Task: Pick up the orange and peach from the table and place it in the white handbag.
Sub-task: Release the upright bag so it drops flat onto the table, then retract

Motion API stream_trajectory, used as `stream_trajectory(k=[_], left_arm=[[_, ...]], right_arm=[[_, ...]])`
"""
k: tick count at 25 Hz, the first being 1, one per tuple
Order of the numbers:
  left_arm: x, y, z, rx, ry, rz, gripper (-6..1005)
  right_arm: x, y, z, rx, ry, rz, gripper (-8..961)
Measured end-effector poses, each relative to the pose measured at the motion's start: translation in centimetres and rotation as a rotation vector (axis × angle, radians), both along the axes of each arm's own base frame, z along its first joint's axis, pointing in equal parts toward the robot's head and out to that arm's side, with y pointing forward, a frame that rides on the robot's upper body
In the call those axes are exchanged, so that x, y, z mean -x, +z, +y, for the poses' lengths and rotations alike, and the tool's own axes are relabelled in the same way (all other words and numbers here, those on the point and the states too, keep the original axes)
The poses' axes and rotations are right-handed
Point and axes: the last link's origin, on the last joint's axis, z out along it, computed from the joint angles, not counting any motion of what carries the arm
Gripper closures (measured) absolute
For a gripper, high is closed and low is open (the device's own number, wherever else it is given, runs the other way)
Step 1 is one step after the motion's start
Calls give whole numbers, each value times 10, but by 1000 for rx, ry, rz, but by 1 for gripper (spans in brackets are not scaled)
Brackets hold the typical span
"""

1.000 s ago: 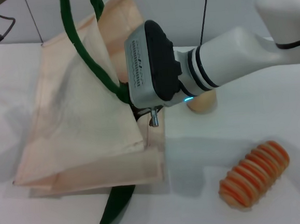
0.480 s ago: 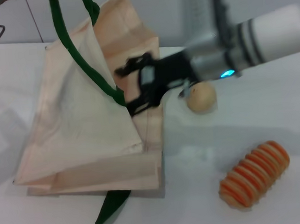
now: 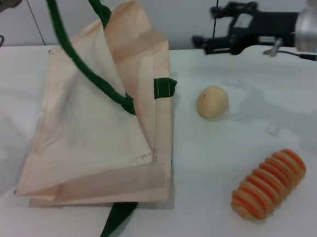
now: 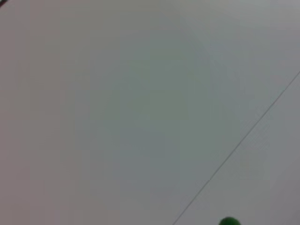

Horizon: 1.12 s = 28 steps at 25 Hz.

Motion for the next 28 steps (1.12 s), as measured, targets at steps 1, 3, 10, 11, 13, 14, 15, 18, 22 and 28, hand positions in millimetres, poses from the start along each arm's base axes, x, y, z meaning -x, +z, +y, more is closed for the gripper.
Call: stream_trajectory(k=[1, 3, 10, 11, 13, 14, 15, 18, 22, 28], left_arm=[[1, -2, 0, -6, 3, 7, 882], [4, -7, 0, -10, 15, 25, 880], [7, -26, 2, 47, 37, 117, 708], [7, -28, 2, 50, 37, 124, 665], [7, -35, 2, 71, 33, 158, 591], [6, -38, 3, 85, 30, 181, 555], [6, -40, 4, 97, 27, 200, 518], [5, -52, 5, 148, 21, 279, 385], [9, -63, 7, 153, 43, 341, 181], [15, -57, 3, 7, 33, 312, 97]], right_arm=[[-5, 5, -1, -24, -15, 24, 62], [-13, 11, -2, -57, -36, 58, 62], [-31, 23, -6, -148, -80, 134, 62], [-31, 24, -6, -150, -83, 134, 62], [-32, 24, -5, -153, -86, 133, 62], [-32, 24, -5, -153, -86, 133, 62], [-32, 24, -5, -154, -87, 133, 62], [-32, 24, -5, -155, -88, 133, 62], [-33, 25, -5, -158, -90, 134, 62], [-42, 33, -7, -220, -113, 181, 62]])
